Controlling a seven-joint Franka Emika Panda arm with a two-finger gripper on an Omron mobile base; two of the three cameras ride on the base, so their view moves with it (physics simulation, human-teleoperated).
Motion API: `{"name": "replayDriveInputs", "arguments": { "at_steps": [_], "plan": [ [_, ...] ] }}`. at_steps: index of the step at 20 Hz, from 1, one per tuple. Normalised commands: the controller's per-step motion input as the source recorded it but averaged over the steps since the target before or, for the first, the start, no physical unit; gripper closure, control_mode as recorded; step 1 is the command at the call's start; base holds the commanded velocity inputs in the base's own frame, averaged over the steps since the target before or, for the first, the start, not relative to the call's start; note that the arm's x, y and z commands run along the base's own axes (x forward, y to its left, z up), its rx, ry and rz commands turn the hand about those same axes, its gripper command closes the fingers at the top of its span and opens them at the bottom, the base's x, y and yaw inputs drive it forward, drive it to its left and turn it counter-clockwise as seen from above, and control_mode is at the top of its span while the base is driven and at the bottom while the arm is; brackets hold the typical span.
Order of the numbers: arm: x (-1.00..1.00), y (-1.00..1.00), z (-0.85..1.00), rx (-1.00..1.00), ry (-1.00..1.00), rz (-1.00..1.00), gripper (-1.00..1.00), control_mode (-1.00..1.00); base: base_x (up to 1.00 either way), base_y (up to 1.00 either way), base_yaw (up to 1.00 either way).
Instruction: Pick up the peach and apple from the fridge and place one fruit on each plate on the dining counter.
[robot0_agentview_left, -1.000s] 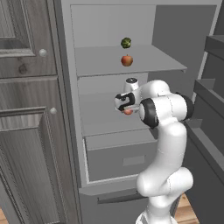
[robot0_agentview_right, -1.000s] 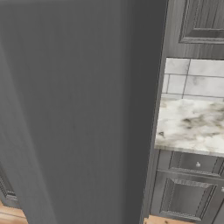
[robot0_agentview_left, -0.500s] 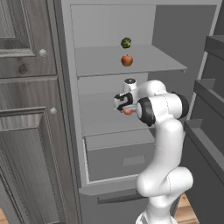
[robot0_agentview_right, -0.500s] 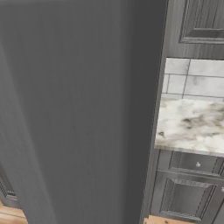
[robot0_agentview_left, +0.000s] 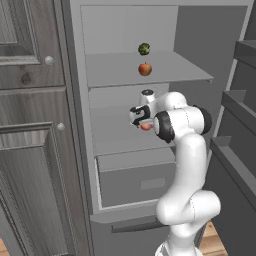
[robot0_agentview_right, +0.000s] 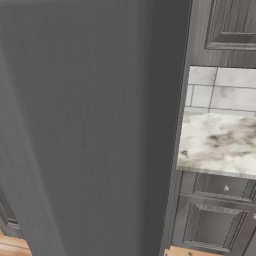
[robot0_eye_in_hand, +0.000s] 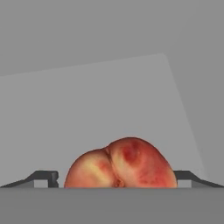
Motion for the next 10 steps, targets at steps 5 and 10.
{"name": "replayDriveInputs", "arguments": {
  "at_steps": [5, 10],
  "plan": [
    [0.0, 0.0, -0.34, 0.0, 0.0, 0.0, 1.0, -1.0, 0.0, 0.0, 0.0],
    [-0.14, 0.0, -0.34, 0.0, 0.0, 0.0, 1.0, -1.0, 0.0, 0.0, 0.0]
  ]
}}
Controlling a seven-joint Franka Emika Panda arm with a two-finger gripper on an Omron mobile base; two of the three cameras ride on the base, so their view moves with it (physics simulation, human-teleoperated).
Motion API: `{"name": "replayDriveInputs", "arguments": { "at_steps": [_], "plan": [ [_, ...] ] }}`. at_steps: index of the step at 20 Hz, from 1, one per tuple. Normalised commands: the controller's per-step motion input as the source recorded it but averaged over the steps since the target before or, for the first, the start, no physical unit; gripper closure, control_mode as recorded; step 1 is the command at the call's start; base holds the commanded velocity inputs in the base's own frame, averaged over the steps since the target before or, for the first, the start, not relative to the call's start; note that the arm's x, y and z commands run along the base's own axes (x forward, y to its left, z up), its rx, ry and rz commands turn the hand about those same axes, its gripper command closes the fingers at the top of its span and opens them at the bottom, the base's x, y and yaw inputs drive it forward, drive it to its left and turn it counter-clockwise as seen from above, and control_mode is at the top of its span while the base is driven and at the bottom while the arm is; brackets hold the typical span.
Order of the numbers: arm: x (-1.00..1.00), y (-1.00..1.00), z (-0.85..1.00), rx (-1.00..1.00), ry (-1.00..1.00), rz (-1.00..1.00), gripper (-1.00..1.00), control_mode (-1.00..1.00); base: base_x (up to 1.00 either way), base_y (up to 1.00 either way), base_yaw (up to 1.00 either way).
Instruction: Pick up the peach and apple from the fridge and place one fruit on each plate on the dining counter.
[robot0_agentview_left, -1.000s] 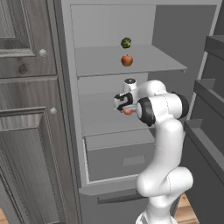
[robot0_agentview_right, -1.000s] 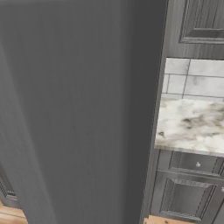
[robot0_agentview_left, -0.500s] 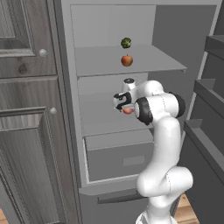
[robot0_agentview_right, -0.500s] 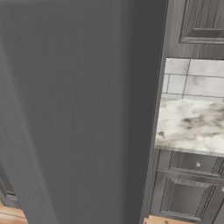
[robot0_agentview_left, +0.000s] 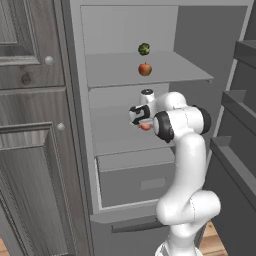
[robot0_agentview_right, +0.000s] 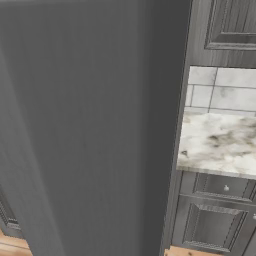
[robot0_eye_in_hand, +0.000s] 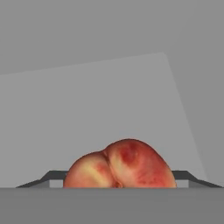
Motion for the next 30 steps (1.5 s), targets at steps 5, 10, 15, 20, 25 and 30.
{"name": "replayDriveInputs", "arguments": {
  "at_steps": [5, 10, 15, 20, 25, 30],
  "plan": [
    [-0.74, 0.0, -0.1, 0.0, -0.24, -0.01, 1.0, -1.0, 0.0, 0.0, 0.0],
    [-1.0, 0.0, 0.0, 0.03, -0.47, -0.05, 1.0, -1.0, 0.0, 0.0, 0.0],
    [-1.0, 0.0, 0.19, 0.09, -0.42, -0.07, 1.0, -1.0, 0.0, 0.0, 0.0],
    [-0.92, -0.01, 0.86, 0.13, -0.1, -0.06, 1.0, -1.0, 0.0, 0.0, 0.0],
    [-0.64, 0.0, 0.94, 0.1, 0.0, 0.0, 1.0, -1.0, 0.0, 0.0, 0.0],
    [-0.51, 0.0, 0.96, 0.09, 0.04, 0.0, 1.0, -1.0, 0.0, 0.0, 0.0]
  ]
}}
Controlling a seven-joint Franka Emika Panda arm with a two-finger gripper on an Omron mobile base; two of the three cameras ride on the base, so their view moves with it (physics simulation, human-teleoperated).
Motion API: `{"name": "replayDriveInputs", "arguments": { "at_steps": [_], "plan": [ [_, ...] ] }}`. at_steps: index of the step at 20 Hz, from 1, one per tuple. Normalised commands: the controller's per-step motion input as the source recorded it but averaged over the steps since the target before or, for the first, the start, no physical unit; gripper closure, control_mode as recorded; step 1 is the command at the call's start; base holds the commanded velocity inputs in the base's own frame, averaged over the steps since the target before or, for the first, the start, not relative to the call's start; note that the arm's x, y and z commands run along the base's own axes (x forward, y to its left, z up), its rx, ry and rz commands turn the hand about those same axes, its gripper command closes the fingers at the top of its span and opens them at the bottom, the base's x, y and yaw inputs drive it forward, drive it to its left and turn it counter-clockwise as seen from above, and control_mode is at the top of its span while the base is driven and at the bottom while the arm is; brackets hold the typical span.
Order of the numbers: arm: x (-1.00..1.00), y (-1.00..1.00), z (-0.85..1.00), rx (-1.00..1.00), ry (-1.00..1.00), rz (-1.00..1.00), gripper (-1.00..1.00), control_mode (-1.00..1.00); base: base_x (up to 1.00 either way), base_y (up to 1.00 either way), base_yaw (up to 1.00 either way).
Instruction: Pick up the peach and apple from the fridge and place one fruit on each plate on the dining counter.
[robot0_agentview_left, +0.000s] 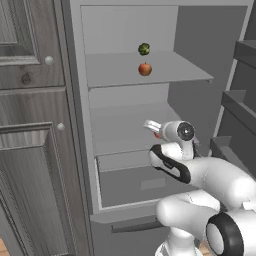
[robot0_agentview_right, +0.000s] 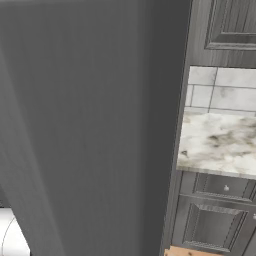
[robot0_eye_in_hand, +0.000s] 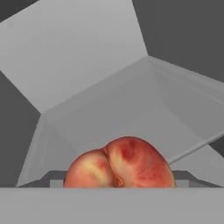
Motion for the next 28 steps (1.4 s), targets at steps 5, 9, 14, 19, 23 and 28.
{"name": "replayDriveInputs", "arguments": {
  "at_steps": [5, 9, 14, 19, 23, 28],
  "plan": [
    [-0.33, -0.03, 0.82, 0.03, 0.1, 0.0, 1.0, -1.0, 0.0, 0.0, 0.0],
    [-0.41, 0.0, 0.75, 0.0, 0.18, 0.0, 1.0, -1.0, 0.0, 0.0, 0.0],
    [-0.5, 0.0, 0.65, 0.0, 0.15, 0.0, 1.0, -1.0, 0.0, 0.0, 0.0],
    [-0.66, 0.04, 0.48, -0.03, 0.01, 0.01, 1.0, -1.0, 0.0, 0.0, 0.0],
    [-0.86, 0.09, 0.27, -0.07, -0.02, 0.02, 1.0, -1.0, 0.0, 0.0, 0.0],
    [-0.8, 0.03, 0.11, -0.04, -0.04, 0.01, 1.0, -1.0, 0.0, 0.0, 0.0]
  ]
}}
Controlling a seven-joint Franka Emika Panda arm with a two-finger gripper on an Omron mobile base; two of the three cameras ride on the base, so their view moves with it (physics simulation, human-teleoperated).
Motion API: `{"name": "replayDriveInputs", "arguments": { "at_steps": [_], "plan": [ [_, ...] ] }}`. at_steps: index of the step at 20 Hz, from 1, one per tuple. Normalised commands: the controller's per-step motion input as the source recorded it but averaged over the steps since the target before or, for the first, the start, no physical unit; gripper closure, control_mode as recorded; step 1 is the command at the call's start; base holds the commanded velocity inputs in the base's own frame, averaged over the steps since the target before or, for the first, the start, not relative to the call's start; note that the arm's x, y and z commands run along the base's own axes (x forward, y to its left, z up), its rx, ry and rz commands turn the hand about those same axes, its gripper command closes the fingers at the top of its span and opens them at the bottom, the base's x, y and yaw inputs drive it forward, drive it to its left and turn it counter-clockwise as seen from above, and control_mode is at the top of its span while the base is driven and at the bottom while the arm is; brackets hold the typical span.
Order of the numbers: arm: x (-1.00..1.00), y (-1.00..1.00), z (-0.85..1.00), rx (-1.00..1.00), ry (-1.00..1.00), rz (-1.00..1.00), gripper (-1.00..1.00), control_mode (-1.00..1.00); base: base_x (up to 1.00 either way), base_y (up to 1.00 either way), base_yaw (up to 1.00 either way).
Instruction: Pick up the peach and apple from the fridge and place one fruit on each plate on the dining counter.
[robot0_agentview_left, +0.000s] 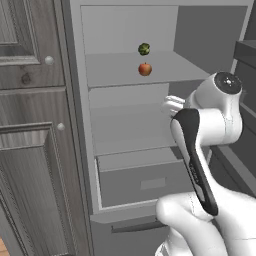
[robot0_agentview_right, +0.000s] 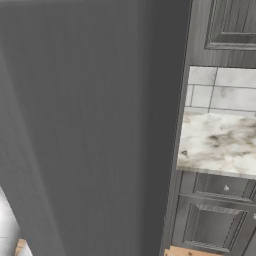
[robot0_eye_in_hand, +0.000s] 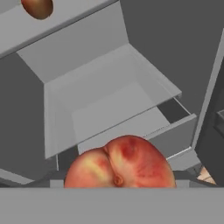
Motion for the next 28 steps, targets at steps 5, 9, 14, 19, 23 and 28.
{"name": "replayDriveInputs", "arguments": {
  "at_steps": [5, 9, 14, 19, 23, 28],
  "plan": [
    [-0.17, 0.0, 0.0, 0.0, -0.02, 0.0, 1.0, -1.0, 0.0, 0.0, 0.0],
    [-0.15, 0.0, 0.0, 0.0, -0.05, 0.0, 1.0, -1.0, 0.0, 0.0, 0.0],
    [-0.82, 0.0, 0.0, -0.03, -0.34, 0.0, 1.0, -1.0, 0.0, 0.0, 0.0],
    [-0.43, 0.09, 0.0, -0.04, -0.18, 0.0, 1.0, 1.0, -0.23, 0.13, 0.0],
    [0.0, 0.0, 0.0, 0.0, 0.0, 0.0, 1.0, 1.0, -0.44, 0.49, -0.09],
    [0.0, 0.0, 0.0, 0.0, 0.0, 0.0, 1.0, 1.0, -0.5, 0.57, -0.25]
  ]
}}
